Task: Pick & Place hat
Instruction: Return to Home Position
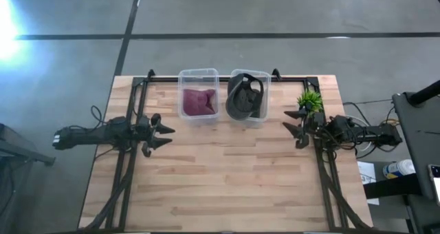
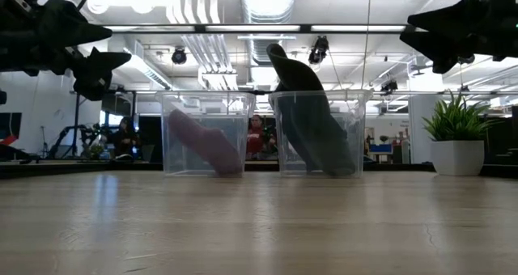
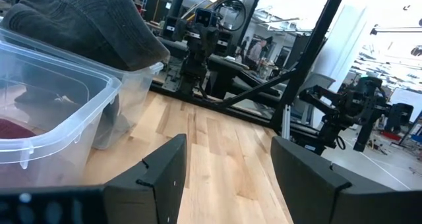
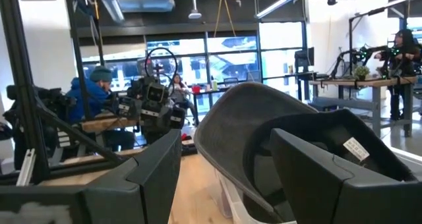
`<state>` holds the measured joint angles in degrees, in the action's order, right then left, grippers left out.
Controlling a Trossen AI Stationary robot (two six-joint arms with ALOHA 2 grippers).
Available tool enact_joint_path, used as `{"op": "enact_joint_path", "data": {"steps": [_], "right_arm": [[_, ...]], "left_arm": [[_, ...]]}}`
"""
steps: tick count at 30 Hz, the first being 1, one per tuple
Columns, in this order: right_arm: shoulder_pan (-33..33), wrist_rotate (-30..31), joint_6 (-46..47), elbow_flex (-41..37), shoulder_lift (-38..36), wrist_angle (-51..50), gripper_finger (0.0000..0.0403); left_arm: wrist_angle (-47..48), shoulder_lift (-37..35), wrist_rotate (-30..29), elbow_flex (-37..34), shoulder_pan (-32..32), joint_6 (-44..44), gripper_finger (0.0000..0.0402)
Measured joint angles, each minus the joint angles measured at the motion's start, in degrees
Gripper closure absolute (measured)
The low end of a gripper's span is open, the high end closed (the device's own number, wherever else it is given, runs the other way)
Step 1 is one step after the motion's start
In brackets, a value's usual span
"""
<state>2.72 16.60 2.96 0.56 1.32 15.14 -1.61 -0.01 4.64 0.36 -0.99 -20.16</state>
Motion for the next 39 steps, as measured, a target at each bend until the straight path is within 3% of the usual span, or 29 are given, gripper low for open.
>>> {"op": "enact_joint_path", "data": {"steps": [2,13,24,39], "right_arm": [[0.00,0.00,0.00,0.00,0.01,0.02,0.0174],[0.00,-0.04,0.00,0.00,0.00,0.02,0.0174],[0.00,-0.07,0.00,0.00,-0.02,0.02,0.0174],[0.02,-0.04,0.00,0.00,-0.08,0.02,0.0175]], "left_arm": [[0.00,0.00,0.02,0.00,0.04,0.14,0.0188],[0.96,0.00,-1.65,-0.02,2.71,18.20,0.0188],[0.26,0.35,-1.69,0.17,2.56,12.51,0.0188],[0.15,0.35,-1.69,0.17,2.56,12.22,0.0188]]}}
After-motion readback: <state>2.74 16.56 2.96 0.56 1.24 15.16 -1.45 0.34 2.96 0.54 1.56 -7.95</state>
